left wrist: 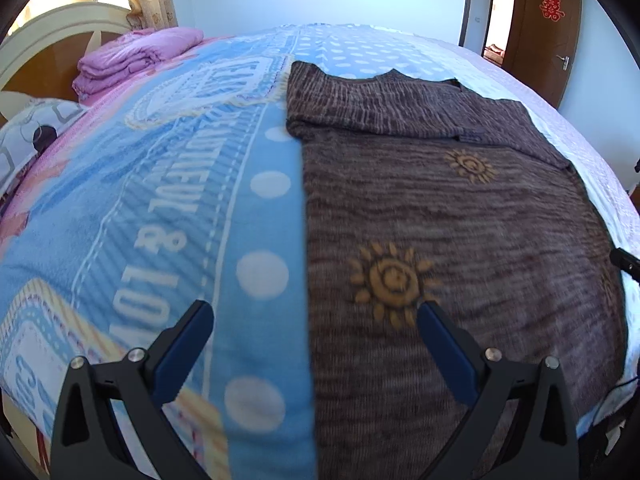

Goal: Fold small clothes
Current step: 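Open the right gripper and lift it off the folded sweater, then grasp the sweater hem with the left gripper while the right gripper grasps it too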

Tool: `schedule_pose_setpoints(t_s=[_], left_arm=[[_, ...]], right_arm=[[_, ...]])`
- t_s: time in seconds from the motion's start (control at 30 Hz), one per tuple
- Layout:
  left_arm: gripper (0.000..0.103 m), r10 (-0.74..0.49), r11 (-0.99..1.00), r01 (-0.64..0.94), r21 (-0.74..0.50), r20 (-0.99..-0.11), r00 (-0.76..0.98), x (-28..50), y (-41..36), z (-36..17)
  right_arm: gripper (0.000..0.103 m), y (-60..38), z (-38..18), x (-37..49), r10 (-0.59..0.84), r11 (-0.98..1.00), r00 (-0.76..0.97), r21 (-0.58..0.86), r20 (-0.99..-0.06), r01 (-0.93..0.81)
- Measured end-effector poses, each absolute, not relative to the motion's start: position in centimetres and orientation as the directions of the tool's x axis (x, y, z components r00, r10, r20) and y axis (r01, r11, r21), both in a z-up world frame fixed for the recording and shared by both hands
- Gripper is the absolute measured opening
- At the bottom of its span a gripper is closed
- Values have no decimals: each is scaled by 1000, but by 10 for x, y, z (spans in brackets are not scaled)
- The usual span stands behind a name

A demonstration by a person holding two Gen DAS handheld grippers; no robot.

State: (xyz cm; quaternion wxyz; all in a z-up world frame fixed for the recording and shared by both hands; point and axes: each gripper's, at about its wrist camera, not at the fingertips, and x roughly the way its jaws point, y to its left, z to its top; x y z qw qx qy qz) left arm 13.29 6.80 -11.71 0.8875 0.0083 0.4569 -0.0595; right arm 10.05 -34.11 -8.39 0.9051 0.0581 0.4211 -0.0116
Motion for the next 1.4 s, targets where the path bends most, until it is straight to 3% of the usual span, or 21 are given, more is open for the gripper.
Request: schedule_pose_setpoints(t_s=[0.23,0.33,0.77,0.93,1.13,1.2,1.27,1.4], left_arm=[[103,-115,992,109,-66,-834,540,110,81,-121],[97,-130,990,107,-86,-842,524,99,84,-121],[55,-233,972,118,-202,-876,423,38,74,-130],[54,-286,958,106,-266,-874,393,34,76,-137],[52,-273,962,95,-256,-872,406,35,72,-141],[26,-236,972,95,-217,-875,422,33,71,-139],[10,-274,962,107,-252,-865,420,34,74,-137],[10,-282,960,123,-254,-862,421,35,73,-136]], right_arm=[[52,-344,-93,65,10,995,631,70,-776,70],[52,-344,-95,53,12,995,630,70,-777,66],[56,-334,-102,29,31,997,642,73,-766,40],[57,-332,-103,26,35,997,646,74,-763,33],[57,-334,-102,24,46,996,643,86,-764,30],[57,-337,-98,21,38,996,648,80,-761,37],[57,-342,-92,16,28,996,659,79,-752,48],[57,-355,-84,5,8,994,658,79,-753,79]])
